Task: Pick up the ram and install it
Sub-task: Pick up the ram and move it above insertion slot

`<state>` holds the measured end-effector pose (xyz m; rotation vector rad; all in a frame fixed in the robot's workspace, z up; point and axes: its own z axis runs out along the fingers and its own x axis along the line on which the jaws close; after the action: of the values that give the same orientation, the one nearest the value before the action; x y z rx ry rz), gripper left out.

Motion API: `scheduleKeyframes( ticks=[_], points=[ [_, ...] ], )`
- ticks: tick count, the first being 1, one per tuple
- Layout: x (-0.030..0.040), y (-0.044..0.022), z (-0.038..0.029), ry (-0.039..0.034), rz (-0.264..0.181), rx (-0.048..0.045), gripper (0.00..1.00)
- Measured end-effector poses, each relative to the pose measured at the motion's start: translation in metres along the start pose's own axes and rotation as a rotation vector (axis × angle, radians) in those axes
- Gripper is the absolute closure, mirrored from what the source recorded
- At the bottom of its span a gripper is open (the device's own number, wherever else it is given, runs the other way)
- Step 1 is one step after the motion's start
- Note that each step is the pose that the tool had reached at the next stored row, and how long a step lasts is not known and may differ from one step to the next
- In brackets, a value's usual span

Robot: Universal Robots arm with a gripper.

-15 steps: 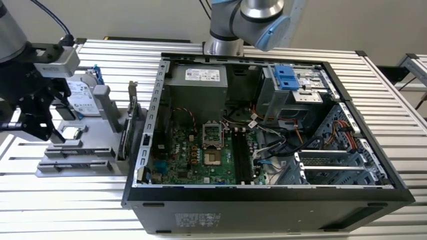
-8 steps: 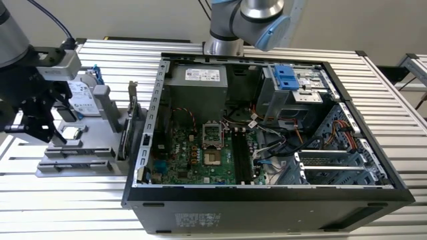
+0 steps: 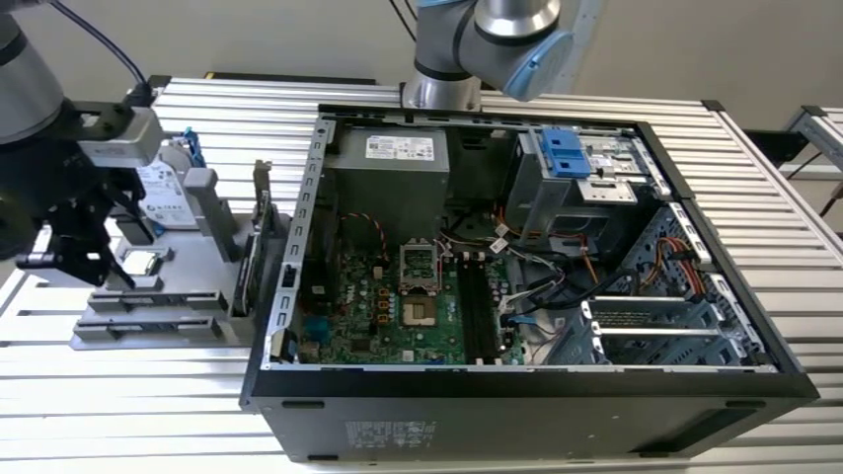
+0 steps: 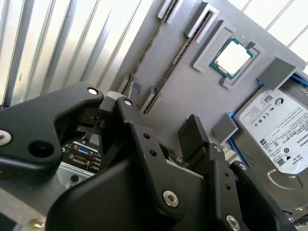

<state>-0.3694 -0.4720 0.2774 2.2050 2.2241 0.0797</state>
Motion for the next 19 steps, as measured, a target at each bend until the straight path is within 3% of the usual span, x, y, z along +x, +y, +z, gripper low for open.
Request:
scheduleKeyframes(
  ticks=[8, 19],
  points=[
    [-0.0002, -0.0002, 0.0044, 0.0013, -0.032, 0.0013, 0.0],
    [-0.0004, -0.0005, 0.0123, 0.0014, -0.033, 0.0013, 0.0]
  ],
)
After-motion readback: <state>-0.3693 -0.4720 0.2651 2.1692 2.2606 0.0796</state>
